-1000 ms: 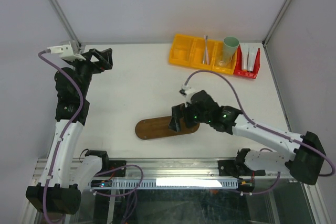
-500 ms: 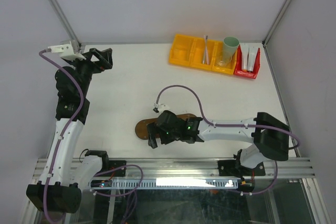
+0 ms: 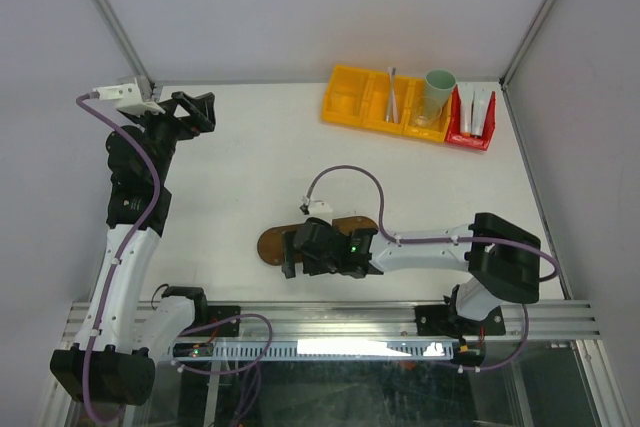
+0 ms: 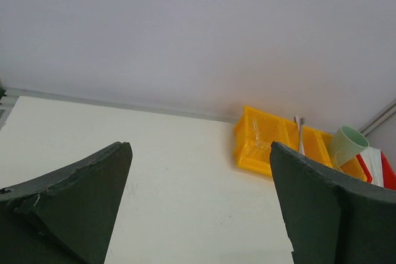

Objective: Prepare toiletry sets of a toothbrush and toothpaste on the tray

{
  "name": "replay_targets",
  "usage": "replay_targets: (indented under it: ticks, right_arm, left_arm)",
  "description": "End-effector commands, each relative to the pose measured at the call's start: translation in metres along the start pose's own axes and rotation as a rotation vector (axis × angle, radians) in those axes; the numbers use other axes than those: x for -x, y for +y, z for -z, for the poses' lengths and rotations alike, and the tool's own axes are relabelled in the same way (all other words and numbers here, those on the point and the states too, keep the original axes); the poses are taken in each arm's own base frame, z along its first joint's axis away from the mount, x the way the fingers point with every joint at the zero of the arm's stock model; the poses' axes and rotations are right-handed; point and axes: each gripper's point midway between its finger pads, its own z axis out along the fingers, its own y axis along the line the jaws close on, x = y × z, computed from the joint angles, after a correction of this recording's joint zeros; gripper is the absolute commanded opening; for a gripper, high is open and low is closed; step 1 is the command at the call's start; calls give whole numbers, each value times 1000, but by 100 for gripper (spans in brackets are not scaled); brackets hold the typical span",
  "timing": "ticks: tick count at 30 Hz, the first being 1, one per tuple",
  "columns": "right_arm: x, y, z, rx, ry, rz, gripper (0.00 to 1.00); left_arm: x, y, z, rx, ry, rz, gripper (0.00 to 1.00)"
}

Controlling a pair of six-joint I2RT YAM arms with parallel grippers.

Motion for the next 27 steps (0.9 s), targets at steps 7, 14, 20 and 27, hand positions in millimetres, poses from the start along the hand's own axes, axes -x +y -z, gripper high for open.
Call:
replay_targets:
  ticks: [7,14,20,27]
  right_arm:
    - [18,-9,13,-47,-101,-85,100]
    - [26,-19,12,-58,-137,-79,100]
    - [46,-26,2,-87,-164,-80,100]
    - [67,-23,-13,-91,-188,-71,100]
  left_arm:
    - [22,-12,0,-44,-40,17,99]
    - [26,-13,2,-44,-50,15,99]
    - [24,-9,1,-27,-49,9,99]
    - [28,-10,3,-28,-60,6,99]
